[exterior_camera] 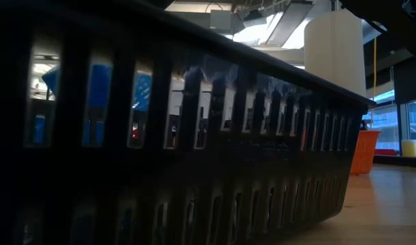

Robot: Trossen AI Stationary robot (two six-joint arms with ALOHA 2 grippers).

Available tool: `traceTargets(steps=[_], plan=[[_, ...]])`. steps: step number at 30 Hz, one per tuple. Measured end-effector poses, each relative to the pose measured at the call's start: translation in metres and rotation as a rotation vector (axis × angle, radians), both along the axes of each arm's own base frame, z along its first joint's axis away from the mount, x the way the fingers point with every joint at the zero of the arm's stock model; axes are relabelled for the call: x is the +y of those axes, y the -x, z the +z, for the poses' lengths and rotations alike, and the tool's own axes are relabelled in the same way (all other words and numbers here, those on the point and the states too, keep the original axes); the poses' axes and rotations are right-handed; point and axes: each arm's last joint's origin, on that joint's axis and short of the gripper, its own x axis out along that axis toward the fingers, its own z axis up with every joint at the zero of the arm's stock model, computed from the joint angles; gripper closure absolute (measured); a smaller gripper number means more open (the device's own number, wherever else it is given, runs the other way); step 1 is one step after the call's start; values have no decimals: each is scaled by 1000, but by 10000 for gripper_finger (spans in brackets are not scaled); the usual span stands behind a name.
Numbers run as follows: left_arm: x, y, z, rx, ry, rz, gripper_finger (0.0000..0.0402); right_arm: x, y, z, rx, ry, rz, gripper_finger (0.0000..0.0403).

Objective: Stack baskets by color
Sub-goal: Stack the top right blue bin on top of the top left blue bin

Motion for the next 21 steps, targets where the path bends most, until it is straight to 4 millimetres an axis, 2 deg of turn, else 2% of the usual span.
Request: traceTargets(steps=[13,21], plan=[[0,0,0,3,7,-1,325,2,-3,4,-50,-34,44,353],[0,0,0,3,7,-1,325,3,-7,9,-122,10,129,352]])
